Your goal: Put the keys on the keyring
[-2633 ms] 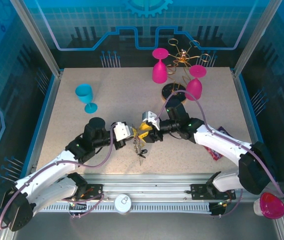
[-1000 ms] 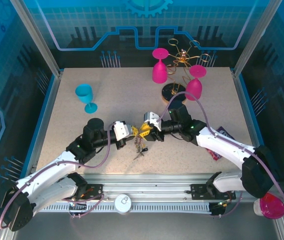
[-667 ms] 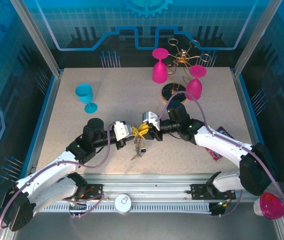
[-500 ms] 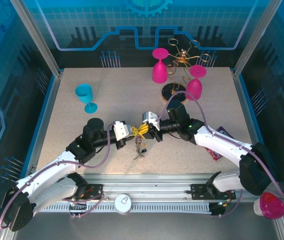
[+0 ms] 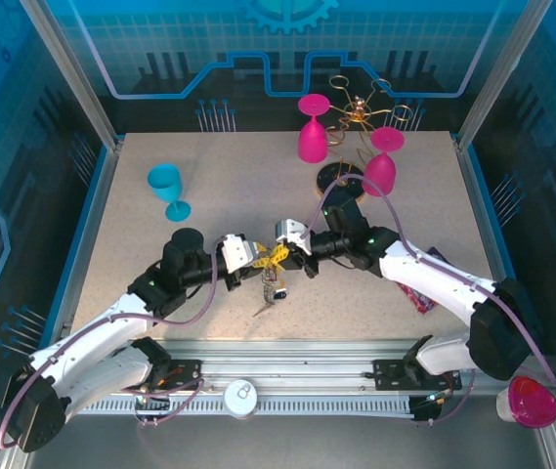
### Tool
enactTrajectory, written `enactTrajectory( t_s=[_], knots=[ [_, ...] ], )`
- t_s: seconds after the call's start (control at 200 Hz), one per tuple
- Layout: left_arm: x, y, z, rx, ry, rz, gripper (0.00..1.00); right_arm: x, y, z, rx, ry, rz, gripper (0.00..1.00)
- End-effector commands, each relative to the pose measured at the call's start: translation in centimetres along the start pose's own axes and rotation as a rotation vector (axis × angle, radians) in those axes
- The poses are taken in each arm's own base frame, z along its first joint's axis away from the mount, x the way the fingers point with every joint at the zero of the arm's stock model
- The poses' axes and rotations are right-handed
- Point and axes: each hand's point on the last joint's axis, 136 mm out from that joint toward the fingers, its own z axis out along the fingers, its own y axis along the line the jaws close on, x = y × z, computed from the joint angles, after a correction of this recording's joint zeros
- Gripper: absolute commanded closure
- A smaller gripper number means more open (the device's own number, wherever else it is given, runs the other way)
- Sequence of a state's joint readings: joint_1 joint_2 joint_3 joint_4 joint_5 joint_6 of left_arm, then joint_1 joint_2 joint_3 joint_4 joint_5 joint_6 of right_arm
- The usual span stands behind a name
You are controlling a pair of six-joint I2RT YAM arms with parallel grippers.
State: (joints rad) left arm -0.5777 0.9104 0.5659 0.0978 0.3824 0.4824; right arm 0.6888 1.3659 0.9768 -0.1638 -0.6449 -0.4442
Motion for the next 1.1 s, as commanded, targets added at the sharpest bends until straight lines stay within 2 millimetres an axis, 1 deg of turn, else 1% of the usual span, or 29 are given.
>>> enactTrajectory(
  t_s=[0.0, 0.07, 0.115, 0.225, 0.31, 0.425, 0.515, 0.595, 0.655, 0.685, 0.745, 0.911, 0.986, 1.096],
  knots=[
    [0.7, 0.3, -0.2, 0.003, 0.088, 0.031, 0.81, -1.0, 0.7, 0.0, -0.022, 0.063, -0.069, 1.00],
    [0.9, 0.3, -0.2, 0.012, 0.117, 0.041, 0.86, -0.7, 0.7, 0.2, -0.016, 0.119, -0.077, 1.00],
    [1.0, 0.3, -0.2, 0.020, 0.130, 0.044, 0.87, -0.5, 0.7, 0.3, -0.015, 0.157, -0.087, 1.00],
    [1.1, 0.1, -0.1, 0.042, 0.155, 0.052, 0.90, -1.2, 0.5, 0.4, -0.010, 0.184, -0.099, 1.00],
    [1.4, -0.2, -0.1, 0.066, 0.180, 0.057, 1.00, -1.9, 0.2, 0.3, 0.009, 0.192, -0.097, 1.00],
    [1.3, -0.3, -0.1, 0.072, 0.173, 0.060, 1.00, -3.0, 0.1, -0.1, 0.024, 0.172, -0.088, 1.00],
    [0.7, -0.1, -0.3, 0.051, 0.133, 0.059, 1.00, -3.2, -0.8, -0.8, 0.072, 0.114, -0.033, 1.00],
    [-0.1, 0.0, -0.4, 0.024, 0.072, 0.051, 1.00, -2.6, -1.3, -1.5, 0.084, 0.049, 0.049, 0.79],
    [-0.5, 0.1, -0.5, 0.007, 0.027, 0.040, 1.00, -2.0, -1.1, -1.6, 0.067, 0.004, 0.109, 0.68],
    [-0.7, 0.2, -0.5, -0.002, 0.005, 0.033, 1.00, -1.8, -0.9, -1.4, 0.054, -0.014, 0.137, 0.65],
    [-1.0, 0.1, -0.5, -0.007, -0.024, 0.019, 1.00, -1.3, -0.4, -0.9, 0.024, -0.031, 0.165, 0.63],
    [-1.3, -0.1, -0.6, -0.007, -0.068, 0.008, 1.00, -0.5, -0.5, -0.3, 0.024, -0.055, 0.193, 0.61],
    [-1.3, -0.2, -0.7, -0.008, -0.079, 0.010, 1.00, -0.1, -0.7, 0.0, 0.016, -0.048, 0.200, 0.63],
    [-1.2, -0.4, -0.8, 0.002, -0.086, 0.010, 1.00, 0.0, -0.8, 0.3, 0.012, -0.047, 0.198, 0.66]
  ],
)
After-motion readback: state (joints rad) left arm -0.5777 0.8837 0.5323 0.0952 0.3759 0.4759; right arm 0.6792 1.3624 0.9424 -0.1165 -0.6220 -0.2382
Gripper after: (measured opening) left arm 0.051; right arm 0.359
